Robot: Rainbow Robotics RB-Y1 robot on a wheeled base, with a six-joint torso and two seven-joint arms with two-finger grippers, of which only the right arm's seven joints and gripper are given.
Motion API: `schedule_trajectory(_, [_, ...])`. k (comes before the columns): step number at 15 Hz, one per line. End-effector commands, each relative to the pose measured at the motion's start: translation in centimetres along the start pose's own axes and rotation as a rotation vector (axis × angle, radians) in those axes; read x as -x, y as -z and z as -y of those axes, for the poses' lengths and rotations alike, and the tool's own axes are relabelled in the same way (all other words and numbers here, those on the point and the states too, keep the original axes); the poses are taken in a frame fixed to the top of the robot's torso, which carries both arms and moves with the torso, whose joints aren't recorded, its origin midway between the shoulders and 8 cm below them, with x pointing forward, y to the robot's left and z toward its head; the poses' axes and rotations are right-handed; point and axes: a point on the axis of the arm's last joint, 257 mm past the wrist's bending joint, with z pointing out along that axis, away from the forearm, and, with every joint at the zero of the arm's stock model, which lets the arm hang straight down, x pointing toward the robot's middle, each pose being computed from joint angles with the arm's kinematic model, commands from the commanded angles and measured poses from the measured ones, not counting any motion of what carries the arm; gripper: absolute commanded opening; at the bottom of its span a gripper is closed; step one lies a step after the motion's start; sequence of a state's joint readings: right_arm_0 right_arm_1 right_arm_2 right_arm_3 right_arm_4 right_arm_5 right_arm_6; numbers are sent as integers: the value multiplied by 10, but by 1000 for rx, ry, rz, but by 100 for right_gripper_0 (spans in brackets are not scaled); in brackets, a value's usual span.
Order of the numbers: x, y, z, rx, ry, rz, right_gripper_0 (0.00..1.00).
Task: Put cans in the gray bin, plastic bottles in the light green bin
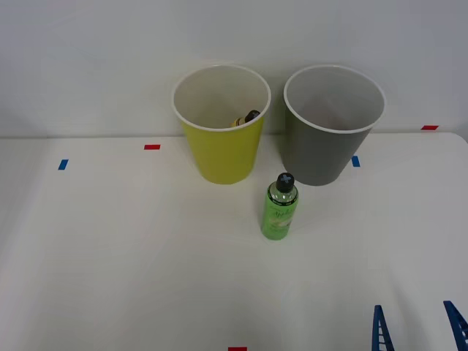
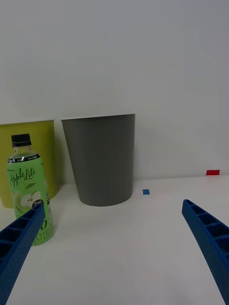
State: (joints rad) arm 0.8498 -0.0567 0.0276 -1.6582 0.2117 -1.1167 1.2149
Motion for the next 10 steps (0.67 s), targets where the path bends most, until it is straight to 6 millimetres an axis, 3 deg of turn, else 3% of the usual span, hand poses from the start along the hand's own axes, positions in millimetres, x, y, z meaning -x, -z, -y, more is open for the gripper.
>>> schedule_trajectory(1, [0,0,0,0,0,0,100])
schedule_trajectory(10, [0,0,0,0,0,0,100])
